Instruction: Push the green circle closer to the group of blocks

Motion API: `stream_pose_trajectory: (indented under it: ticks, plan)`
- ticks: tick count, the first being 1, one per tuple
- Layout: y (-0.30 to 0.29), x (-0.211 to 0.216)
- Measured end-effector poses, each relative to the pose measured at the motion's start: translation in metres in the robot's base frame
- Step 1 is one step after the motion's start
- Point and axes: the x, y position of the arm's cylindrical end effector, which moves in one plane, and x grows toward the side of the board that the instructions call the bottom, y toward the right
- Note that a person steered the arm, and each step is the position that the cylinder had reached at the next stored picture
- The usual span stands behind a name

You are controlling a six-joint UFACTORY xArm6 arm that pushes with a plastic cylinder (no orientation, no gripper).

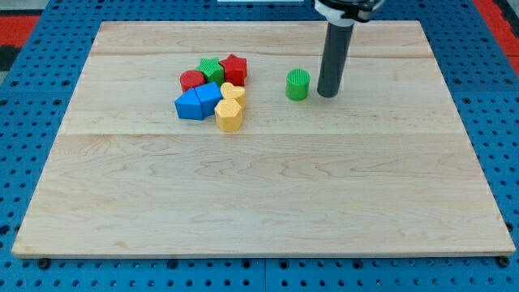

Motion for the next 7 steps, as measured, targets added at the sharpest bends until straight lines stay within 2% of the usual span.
stream_pose_trajectory:
  ticks: [2, 3, 4, 6, 7]
  plan:
    - [-0.049, 0.0]
    - [-0.012, -0.01]
    - [-0.013, -0.023]
    - [-0.089, -0.023]
    - [-0.098, -0.023]
